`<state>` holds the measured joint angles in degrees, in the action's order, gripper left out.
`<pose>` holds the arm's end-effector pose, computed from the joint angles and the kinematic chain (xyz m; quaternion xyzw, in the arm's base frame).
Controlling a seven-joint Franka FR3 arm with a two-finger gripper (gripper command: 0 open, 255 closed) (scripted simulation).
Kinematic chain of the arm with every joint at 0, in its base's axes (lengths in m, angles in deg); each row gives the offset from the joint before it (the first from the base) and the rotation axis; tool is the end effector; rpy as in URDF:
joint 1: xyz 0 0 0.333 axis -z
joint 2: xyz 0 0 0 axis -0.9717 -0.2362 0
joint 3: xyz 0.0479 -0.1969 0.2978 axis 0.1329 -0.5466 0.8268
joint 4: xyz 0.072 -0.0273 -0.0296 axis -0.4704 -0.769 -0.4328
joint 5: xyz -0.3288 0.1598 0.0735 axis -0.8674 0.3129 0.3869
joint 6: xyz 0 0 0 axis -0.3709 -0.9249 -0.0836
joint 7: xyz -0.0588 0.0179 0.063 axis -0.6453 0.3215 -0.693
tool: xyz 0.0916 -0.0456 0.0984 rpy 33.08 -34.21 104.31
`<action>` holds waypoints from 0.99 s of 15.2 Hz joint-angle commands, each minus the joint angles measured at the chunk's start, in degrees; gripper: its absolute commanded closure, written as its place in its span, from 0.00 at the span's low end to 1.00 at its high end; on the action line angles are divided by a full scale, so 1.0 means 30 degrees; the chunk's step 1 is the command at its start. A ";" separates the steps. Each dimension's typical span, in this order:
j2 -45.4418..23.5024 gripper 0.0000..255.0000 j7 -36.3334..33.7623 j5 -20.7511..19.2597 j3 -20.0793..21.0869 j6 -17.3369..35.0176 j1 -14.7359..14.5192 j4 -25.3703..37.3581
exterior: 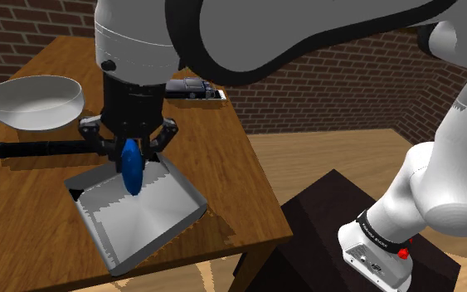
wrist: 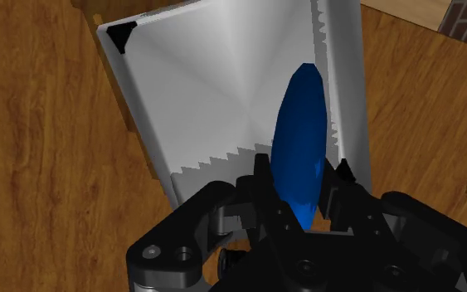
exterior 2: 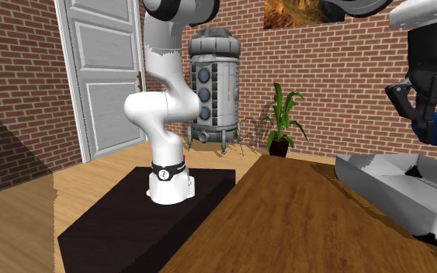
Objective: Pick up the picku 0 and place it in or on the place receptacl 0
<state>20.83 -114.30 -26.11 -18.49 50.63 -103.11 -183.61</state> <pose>0.3620 0.5247 0.5172 -0.9911 0.0900 -0.0109 0.0980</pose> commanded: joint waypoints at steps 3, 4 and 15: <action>-0.0129 1.00 -0.0007 -0.0084 -0.0046 0.1006 0.0020 -0.0885; -0.0183 1.00 -0.0019 -0.0118 -0.0059 0.1246 0.0016 -0.1078; -0.0526 1.00 -0.0108 -0.0342 -0.0140 0.2459 -0.0026 -0.1996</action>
<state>19.25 -114.62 -27.13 -18.91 57.98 -103.19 -189.59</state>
